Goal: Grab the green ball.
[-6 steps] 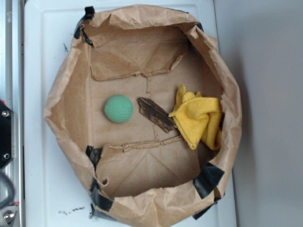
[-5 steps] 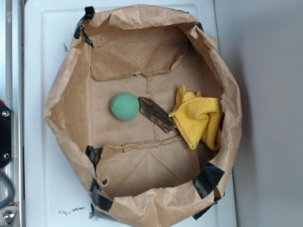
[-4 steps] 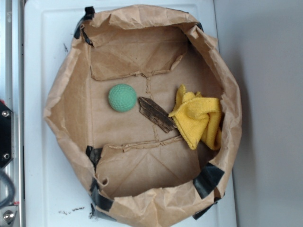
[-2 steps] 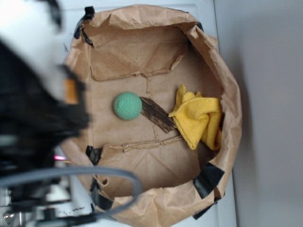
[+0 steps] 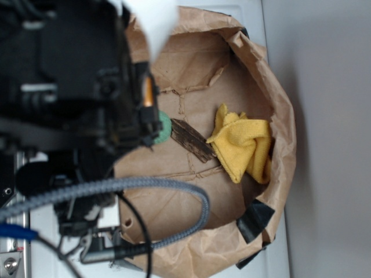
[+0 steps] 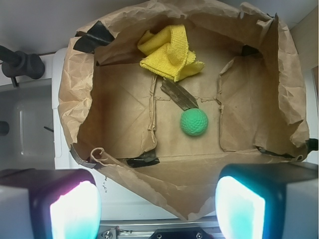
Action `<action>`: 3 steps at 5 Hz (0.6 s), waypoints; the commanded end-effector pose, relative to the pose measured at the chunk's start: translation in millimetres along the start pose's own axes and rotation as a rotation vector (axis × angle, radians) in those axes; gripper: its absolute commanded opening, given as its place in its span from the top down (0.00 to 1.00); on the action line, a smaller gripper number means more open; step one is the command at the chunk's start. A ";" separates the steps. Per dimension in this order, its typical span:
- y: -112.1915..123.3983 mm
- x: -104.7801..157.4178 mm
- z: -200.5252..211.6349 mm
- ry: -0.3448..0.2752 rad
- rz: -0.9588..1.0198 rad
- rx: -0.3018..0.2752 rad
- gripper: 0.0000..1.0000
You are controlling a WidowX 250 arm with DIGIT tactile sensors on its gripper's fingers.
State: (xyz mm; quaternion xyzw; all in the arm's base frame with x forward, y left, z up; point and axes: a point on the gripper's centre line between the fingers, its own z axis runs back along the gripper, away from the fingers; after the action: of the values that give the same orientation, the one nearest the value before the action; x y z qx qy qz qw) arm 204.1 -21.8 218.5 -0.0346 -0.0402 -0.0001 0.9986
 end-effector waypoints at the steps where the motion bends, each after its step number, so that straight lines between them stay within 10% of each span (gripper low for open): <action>1: 21.3 32.0 -26.3 -0.072 0.033 0.056 0.00; 3: 42.8 28.5 -78.5 -0.039 0.005 0.101 0.00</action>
State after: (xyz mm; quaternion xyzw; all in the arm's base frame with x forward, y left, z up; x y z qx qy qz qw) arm 235.6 9.4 130.9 0.0127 -0.0426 -0.0081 0.9990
